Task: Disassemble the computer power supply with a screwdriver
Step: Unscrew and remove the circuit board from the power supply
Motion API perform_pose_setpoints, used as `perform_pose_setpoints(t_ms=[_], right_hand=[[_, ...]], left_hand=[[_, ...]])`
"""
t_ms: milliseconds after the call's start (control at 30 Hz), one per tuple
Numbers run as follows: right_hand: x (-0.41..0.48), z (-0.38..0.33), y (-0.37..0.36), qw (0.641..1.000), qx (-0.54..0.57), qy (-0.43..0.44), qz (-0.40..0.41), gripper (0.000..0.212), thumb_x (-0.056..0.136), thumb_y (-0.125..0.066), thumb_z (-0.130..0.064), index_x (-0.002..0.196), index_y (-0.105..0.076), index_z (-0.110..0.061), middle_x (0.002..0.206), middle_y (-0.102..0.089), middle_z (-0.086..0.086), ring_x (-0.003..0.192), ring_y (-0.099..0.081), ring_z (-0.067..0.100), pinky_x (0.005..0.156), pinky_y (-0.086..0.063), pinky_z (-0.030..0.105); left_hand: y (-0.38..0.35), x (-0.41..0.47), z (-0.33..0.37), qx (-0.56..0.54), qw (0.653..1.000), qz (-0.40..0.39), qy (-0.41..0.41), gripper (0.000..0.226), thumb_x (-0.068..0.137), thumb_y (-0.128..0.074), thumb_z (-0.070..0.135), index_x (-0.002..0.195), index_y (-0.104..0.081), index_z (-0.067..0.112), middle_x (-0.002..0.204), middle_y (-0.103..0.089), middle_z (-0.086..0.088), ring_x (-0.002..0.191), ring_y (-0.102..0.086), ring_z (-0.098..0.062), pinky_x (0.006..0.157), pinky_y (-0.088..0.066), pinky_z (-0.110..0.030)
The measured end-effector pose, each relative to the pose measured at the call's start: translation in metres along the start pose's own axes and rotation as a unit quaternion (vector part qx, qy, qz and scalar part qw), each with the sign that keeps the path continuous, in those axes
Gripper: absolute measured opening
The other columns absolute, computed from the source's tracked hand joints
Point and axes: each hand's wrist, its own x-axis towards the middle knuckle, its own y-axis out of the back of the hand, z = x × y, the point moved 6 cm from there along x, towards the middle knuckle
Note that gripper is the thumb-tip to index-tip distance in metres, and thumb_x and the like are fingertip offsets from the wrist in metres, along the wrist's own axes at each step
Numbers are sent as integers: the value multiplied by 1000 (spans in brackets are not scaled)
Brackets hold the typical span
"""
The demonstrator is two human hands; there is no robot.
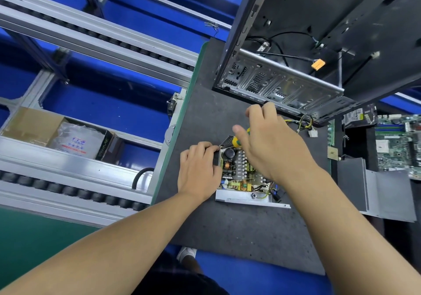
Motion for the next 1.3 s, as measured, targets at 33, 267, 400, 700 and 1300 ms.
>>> perform_pose_setpoints(t_ms=[33, 267, 400, 700, 1300], right_hand=[[0, -1, 1, 1000, -27, -5, 3, 50, 98, -22, -53, 121, -38, -12, 111, -42, 9, 82, -57, 34, 60, -47, 40], [6, -5, 2, 998, 48, 11, -33, 19, 101, -49, -22, 113, -38, -13, 112, -42, 5, 92, -53, 33, 65, -37, 37], [7, -5, -2, 980, 164, -7, -110, 40, 85, -49, 1, 115, -40, -24, 114, -39, -5, 106, -31, 21, 83, -38, 39], [4, -9, -1, 995, 74, 15, -59, 20, 99, -48, -20, 115, -39, -13, 113, -43, 7, 77, -57, 31, 68, -47, 41], [4, 2, -2, 987, 130, -10, -90, 13, 98, -51, -16, 111, -50, -12, 114, -43, 4, 88, -56, 30, 83, -46, 44]], left_hand=[[0, 0, 0, 1, 1000, -1, 1, 47, 82, -48, 29, 127, -58, 25, 124, -52, 7, 115, -46, -15, 102, -31, -36], [1, 0, 1, 2, 1000, 5, 0, 48, 81, -40, 31, 123, -61, 25, 121, -53, 7, 112, -47, -14, 100, -32, -35], [2, -1, 1, 10, 1000, 13, -4, 45, 81, -41, 31, 120, -62, 24, 117, -54, 7, 108, -48, -14, 96, -31, -34], [1, -1, 1, 8, 1000, 10, -3, 49, 81, -35, 33, 121, -63, 25, 116, -55, 8, 107, -48, -13, 96, -32, -34], [1, -1, 1, -2, 999, 28, -15, 46, 82, -39, 32, 121, -62, 26, 115, -53, 10, 106, -46, -11, 96, -26, -30]])
